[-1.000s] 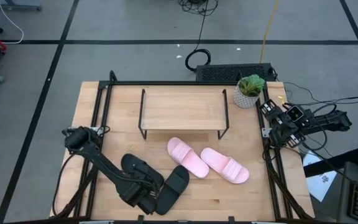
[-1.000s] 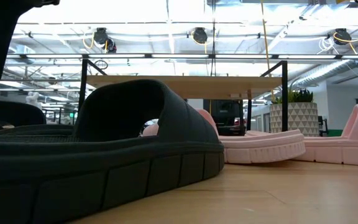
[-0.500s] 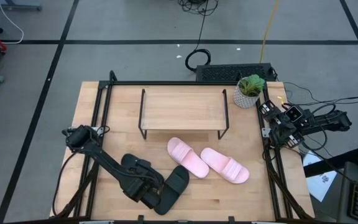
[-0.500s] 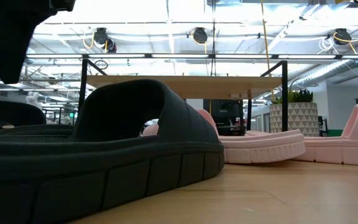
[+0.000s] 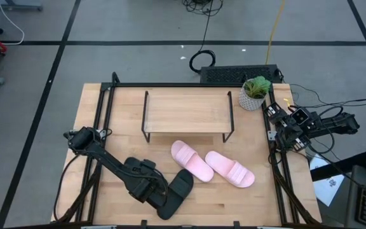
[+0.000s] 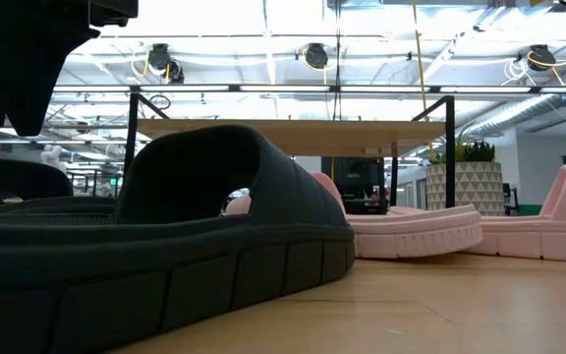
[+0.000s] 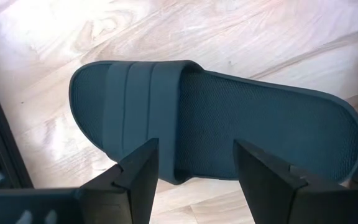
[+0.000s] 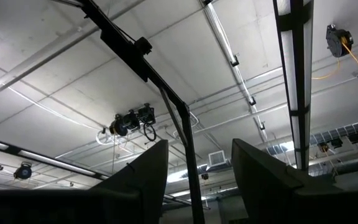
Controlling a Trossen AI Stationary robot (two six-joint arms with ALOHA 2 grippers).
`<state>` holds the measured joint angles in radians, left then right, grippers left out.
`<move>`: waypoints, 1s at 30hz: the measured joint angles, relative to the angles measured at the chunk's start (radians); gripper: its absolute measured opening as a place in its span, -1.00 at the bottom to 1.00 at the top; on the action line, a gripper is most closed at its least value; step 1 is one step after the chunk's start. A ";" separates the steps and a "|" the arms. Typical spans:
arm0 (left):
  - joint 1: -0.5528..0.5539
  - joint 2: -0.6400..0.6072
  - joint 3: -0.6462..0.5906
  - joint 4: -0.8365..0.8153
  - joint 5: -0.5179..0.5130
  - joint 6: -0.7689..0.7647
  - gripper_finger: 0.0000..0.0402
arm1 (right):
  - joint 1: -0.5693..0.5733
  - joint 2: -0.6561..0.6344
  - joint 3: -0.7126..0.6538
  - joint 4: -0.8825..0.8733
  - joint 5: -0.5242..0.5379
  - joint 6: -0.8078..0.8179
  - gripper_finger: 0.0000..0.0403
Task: Pick and place slides into the shelf
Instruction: Put the left black slipper onto the shelf
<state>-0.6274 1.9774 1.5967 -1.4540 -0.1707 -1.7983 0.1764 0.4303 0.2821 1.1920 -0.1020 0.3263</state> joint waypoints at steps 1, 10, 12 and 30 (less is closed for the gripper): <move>0.000 0.000 0.000 0.001 -0.001 0.002 0.02 | 0.000 0.000 0.000 0.000 0.000 0.000 -0.16; 0.003 0.023 -0.004 0.003 0.002 0.005 0.02 | 0.000 0.000 0.000 0.000 0.000 -0.001 -0.16; 0.005 0.042 -0.005 -0.004 0.020 0.005 0.02 | 0.000 0.000 0.000 0.000 0.000 -0.001 -0.16; 0.007 0.130 -0.005 -0.081 0.097 -0.048 -0.06 | 0.000 0.000 0.000 -0.006 0.000 0.002 -0.16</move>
<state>-0.6209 2.1069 1.5921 -1.5348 -0.0736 -1.8464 0.1764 0.4301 0.2817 1.1858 -0.1017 0.3279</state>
